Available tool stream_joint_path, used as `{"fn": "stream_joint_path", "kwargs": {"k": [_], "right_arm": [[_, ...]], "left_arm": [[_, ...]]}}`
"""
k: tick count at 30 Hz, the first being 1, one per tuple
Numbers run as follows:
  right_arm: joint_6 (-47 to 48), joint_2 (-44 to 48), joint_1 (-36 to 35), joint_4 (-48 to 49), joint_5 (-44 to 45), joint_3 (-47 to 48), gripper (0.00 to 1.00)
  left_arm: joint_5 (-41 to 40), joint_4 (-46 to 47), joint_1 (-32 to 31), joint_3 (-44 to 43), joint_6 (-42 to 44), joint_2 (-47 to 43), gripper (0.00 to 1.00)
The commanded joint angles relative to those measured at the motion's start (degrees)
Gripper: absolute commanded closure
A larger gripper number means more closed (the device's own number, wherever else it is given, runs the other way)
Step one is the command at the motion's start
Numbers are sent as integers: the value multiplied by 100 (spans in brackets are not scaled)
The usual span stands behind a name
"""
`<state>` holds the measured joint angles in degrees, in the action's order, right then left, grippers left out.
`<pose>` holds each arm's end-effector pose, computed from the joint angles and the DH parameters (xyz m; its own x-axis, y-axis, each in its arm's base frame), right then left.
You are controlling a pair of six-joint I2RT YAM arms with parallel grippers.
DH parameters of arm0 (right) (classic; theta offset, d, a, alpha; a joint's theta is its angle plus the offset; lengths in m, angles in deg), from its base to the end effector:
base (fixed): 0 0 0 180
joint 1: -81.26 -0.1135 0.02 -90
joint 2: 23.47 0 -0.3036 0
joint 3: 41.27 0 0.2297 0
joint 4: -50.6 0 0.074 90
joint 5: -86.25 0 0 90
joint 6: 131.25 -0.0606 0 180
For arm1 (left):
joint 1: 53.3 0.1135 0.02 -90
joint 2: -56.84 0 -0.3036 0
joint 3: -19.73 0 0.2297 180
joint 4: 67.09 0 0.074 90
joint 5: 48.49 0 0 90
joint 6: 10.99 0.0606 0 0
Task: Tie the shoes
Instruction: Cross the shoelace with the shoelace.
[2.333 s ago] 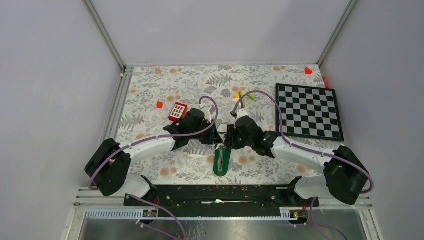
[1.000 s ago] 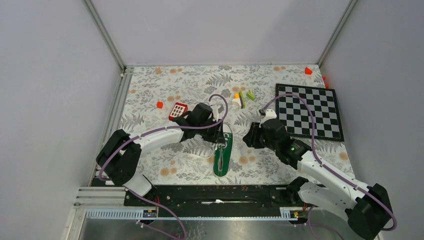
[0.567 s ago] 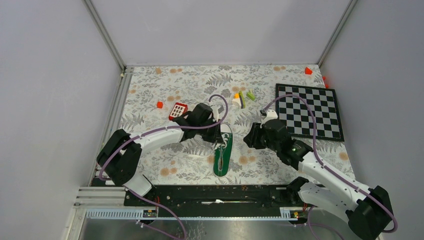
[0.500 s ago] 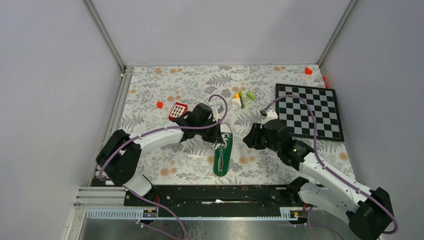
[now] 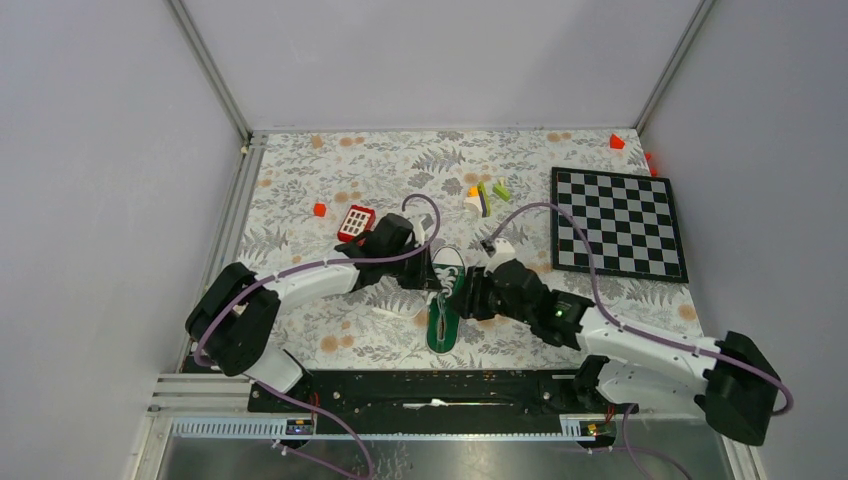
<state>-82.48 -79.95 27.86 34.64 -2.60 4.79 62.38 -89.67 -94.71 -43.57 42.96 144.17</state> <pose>0.1195 0.1589 0.2653 -0.7212 0.1341 -0.6796 -0.4210 0.6943 0.5837 0.2148 -0.2182 0.2283 -0.9124 0.0715 -0.4031 0.3274 0.7186 -0.6136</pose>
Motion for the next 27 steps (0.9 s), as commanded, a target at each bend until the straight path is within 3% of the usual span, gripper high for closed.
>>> {"fn": "stream_joint_path", "kwargs": {"k": [1,8,16,27], "right_arm": [[-561,-638,-476,1056,814,197,58],[-1107,-1576,-931,1682,1500,376,58],[-1395,-2022,-1128,2236,2266,212,57],[-1269,-2211,-1137,2528,2352,39,56]], "left_arm": [[230,485,153,181,-303,-292,100],[410,498,205,55,-493,-183,100],[224,249,210,62,-427,-288,100],[209,32,216,44,-161,-396,100]]}}
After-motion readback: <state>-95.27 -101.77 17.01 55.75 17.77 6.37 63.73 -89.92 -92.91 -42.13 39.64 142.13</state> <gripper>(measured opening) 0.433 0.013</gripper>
